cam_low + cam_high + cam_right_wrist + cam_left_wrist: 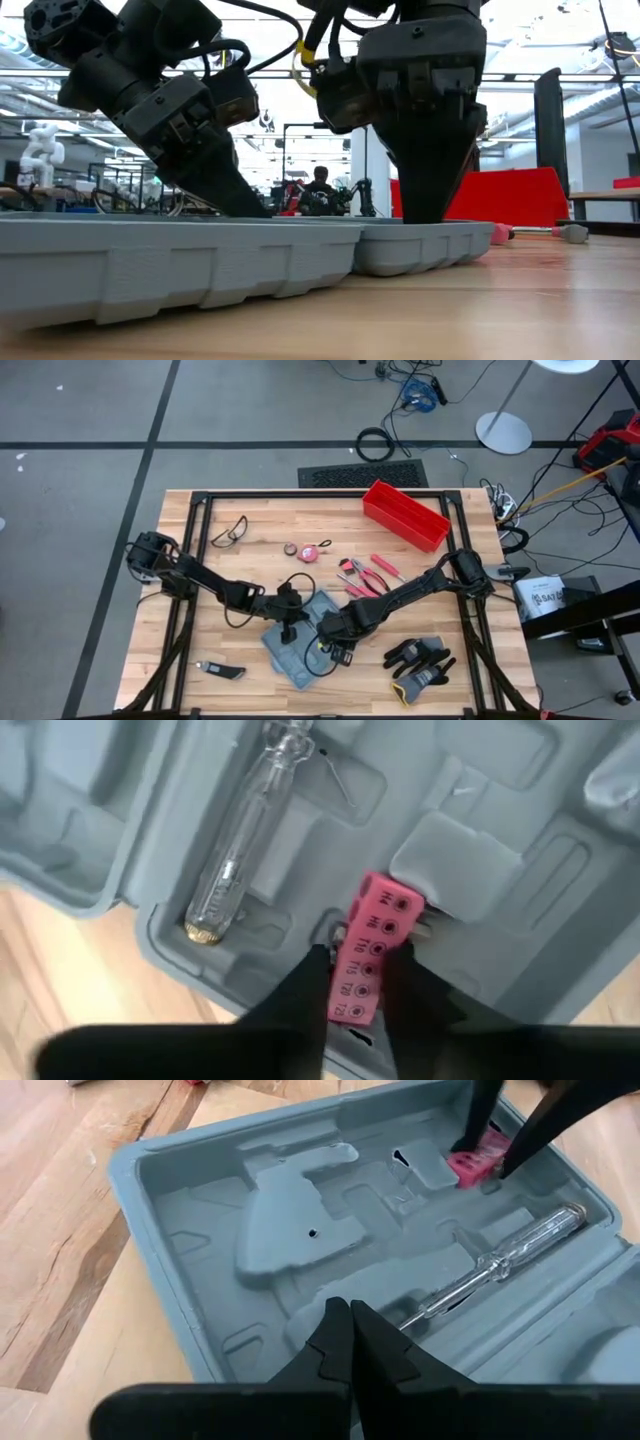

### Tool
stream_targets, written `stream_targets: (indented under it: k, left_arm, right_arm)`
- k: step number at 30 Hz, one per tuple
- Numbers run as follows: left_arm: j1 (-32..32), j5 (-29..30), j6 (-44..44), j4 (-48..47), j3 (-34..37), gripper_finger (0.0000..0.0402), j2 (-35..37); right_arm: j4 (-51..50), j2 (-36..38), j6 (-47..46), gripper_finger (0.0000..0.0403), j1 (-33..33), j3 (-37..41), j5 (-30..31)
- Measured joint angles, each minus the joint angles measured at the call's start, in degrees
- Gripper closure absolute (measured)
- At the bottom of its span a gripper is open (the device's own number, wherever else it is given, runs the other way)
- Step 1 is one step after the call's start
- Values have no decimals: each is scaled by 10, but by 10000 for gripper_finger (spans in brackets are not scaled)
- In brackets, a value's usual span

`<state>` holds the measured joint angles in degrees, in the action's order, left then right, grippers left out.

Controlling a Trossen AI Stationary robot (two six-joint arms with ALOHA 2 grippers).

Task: Prefit tool cases
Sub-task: Remove the screwdriver bits from the toolbox

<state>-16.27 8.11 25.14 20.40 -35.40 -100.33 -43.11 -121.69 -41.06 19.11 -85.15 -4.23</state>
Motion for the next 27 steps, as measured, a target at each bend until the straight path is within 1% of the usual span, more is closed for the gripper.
stream_targets:
  k: [2, 5, 9, 11, 13, 14, 15, 18, 20, 22, 24, 27]
  left_arm:
    - [0, 0, 0, 0, 0, 400, 0]
    - [0, 0, 0, -2, 0, 400, 0]
    - [0, 0, 0, -3, 0, 400, 0]
    - [0, 0, 0, -3, 0, 400, 0]
    - [0, 1, 0, -1, 0, 400, 0]
    - [0, 1, 0, 0, 0, 400, 0]
    - [0, 2, 0, 0, 0, 400, 0]
    - [0, 1, 0, 0, 0, 400, 0]
    - [0, 1, 0, 0, 0, 400, 0]
    - [0, 1, 0, 0, 0, 400, 0]
    - [0, 1, 0, 0, 0, 400, 0]
    - [0, 0, 0, 0, 0, 400, 0]
  right_arm:
    - [11, 0, 0, 353, 0, 7, 5]
    - [15, 4, -10, 353, 6, 9, 30]
    - [13, 31, -27, 354, 18, 12, 84]
    - [-8, 51, -42, 359, 19, 16, 115]
    - [-24, 82, -62, 395, 19, 15, 159]
    - [-36, 100, -72, 402, 20, 12, 172]
    - [-55, 115, -82, 400, 22, 10, 186]
    - [-112, 141, -114, 399, 30, 13, 200]
    - [-153, 154, -133, 399, 34, 13, 199]
    - [-169, 161, -136, 399, 35, 12, 202]
    - [-152, 152, -129, 400, 34, 12, 209]
    - [-84, 134, -82, 399, 31, 12, 207]
